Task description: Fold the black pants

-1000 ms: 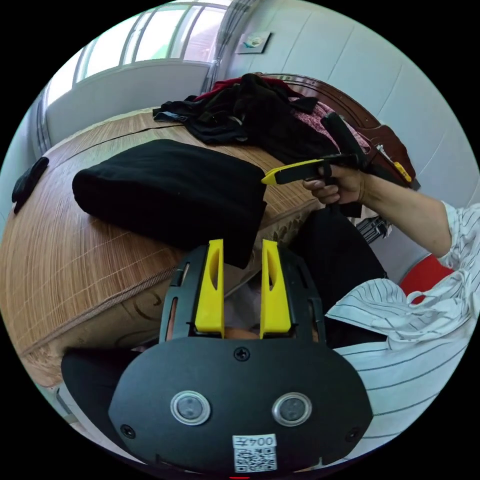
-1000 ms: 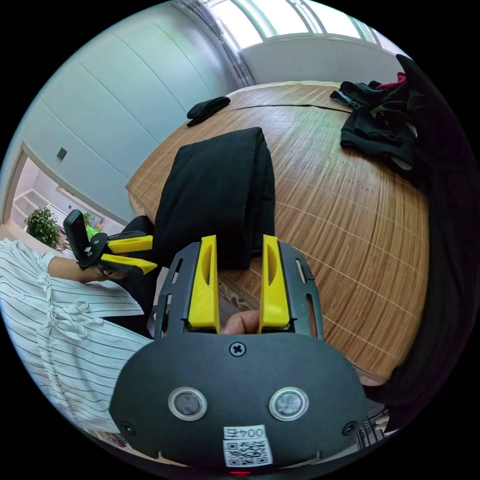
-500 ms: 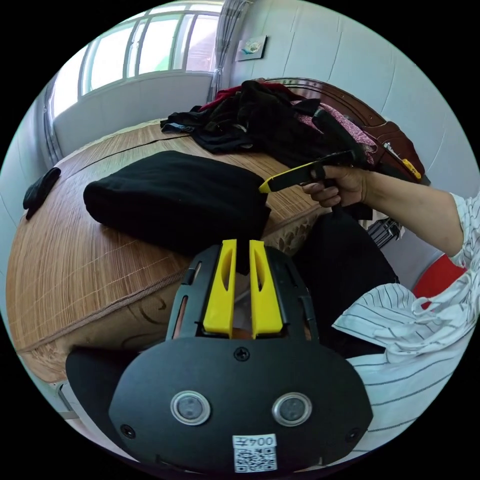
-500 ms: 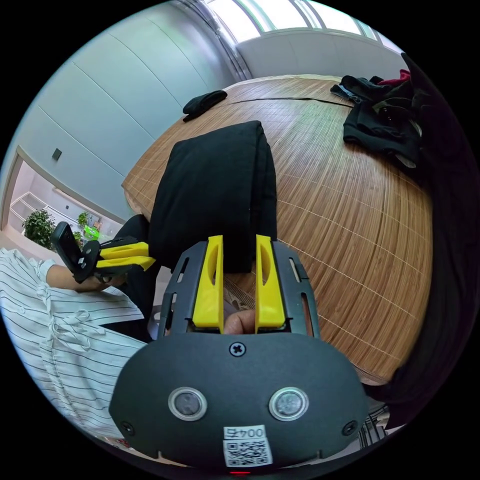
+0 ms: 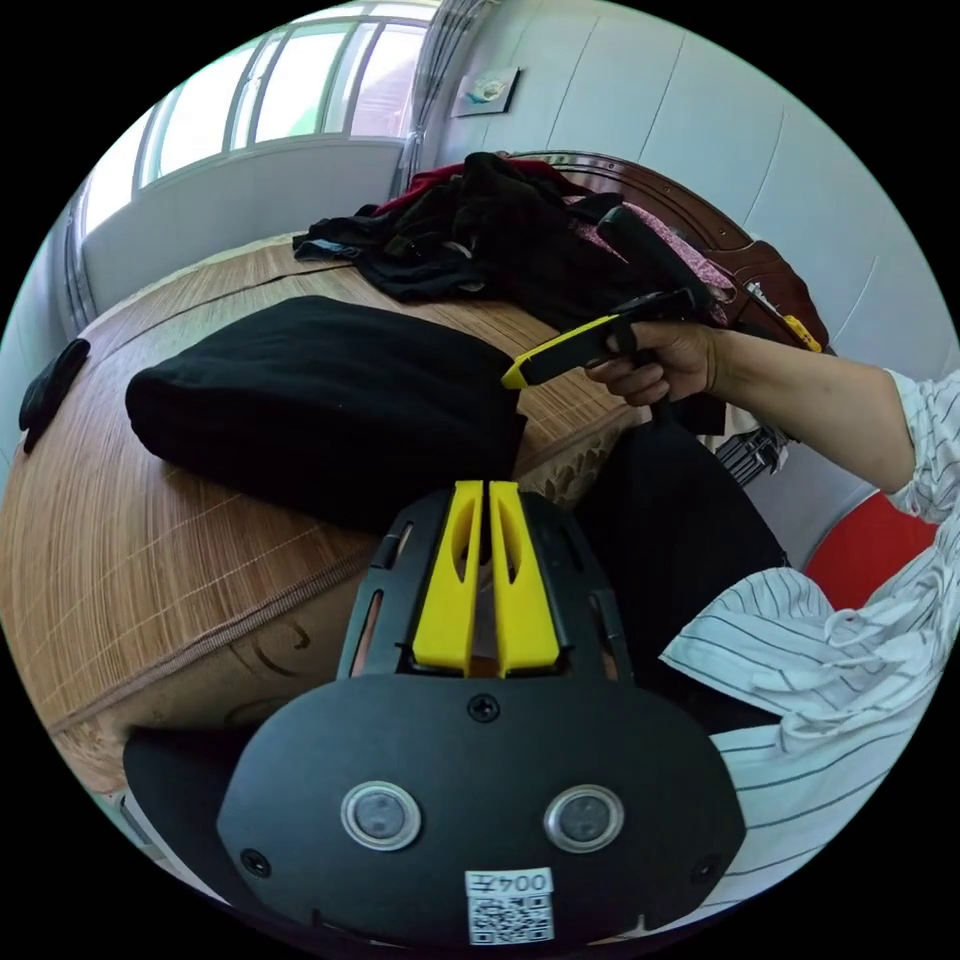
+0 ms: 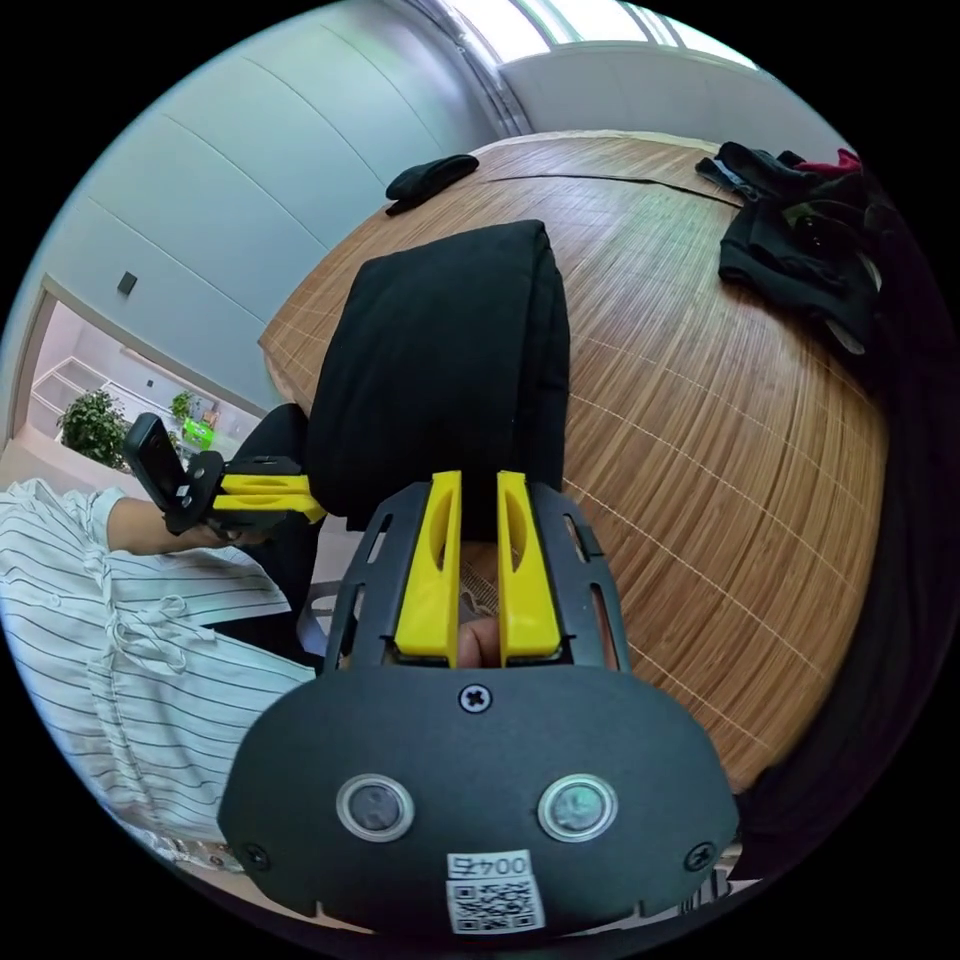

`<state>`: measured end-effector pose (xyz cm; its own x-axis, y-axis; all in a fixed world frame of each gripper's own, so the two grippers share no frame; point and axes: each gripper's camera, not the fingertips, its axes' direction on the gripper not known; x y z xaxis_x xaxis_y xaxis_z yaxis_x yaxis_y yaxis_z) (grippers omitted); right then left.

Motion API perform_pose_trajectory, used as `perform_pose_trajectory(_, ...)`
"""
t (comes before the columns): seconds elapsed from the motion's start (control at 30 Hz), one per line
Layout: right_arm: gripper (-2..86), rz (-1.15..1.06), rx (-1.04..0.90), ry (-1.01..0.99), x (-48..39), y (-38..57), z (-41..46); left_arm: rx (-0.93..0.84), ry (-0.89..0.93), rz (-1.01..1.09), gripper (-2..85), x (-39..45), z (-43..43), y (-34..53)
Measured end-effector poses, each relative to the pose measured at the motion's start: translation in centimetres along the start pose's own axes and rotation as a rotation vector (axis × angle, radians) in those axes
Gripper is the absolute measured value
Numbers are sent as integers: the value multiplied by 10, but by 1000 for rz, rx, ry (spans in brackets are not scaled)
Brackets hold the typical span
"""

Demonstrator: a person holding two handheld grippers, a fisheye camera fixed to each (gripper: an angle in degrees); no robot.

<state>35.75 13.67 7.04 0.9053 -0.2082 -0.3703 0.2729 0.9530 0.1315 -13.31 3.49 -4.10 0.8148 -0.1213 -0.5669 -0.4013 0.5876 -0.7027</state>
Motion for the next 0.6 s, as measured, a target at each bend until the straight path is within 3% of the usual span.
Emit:
perform_pose_trajectory(0.1, 45, 3, 58, 36, -4, -6, -13, -28, 43, -10, 8, 5, -5, -3)
perform_pose_trajectory(0.33, 42, 248, 134, -26, 2, 19, 13, -135, 22, -21, 4, -1, 21, 3)
perform_pose_trajectory(0.5, 53, 297, 227, -89, -2, 39, -31, -113, 119, -62, 6, 1, -13, -4)
perform_pose_trajectory(0.6, 60, 305, 361, -52, -15, 58, -59, 33, 177, -192, 8, -13, -58, -8)
